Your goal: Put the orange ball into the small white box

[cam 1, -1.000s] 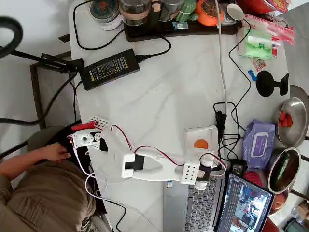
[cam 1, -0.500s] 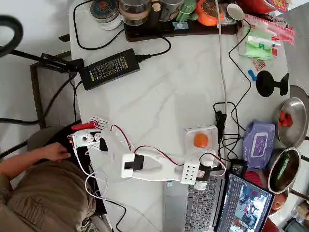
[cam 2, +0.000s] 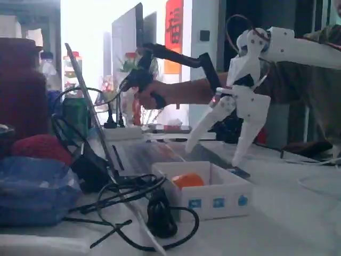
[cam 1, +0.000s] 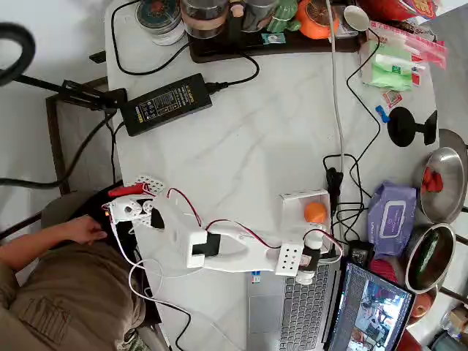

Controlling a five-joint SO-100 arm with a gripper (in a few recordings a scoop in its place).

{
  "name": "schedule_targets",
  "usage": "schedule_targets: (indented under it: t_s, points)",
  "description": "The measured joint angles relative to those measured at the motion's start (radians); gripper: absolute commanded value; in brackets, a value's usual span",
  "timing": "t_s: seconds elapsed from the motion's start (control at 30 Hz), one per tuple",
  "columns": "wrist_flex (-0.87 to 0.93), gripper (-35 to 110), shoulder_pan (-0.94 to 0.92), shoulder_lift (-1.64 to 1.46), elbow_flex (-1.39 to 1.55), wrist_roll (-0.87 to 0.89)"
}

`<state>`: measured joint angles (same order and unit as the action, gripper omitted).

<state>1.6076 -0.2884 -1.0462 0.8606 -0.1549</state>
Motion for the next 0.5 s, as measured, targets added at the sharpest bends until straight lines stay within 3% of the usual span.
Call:
schedule_targets:
  t_s: [0.5]
  points:
    - [0.198,35,0.009,-0.445,0.003,0.041]
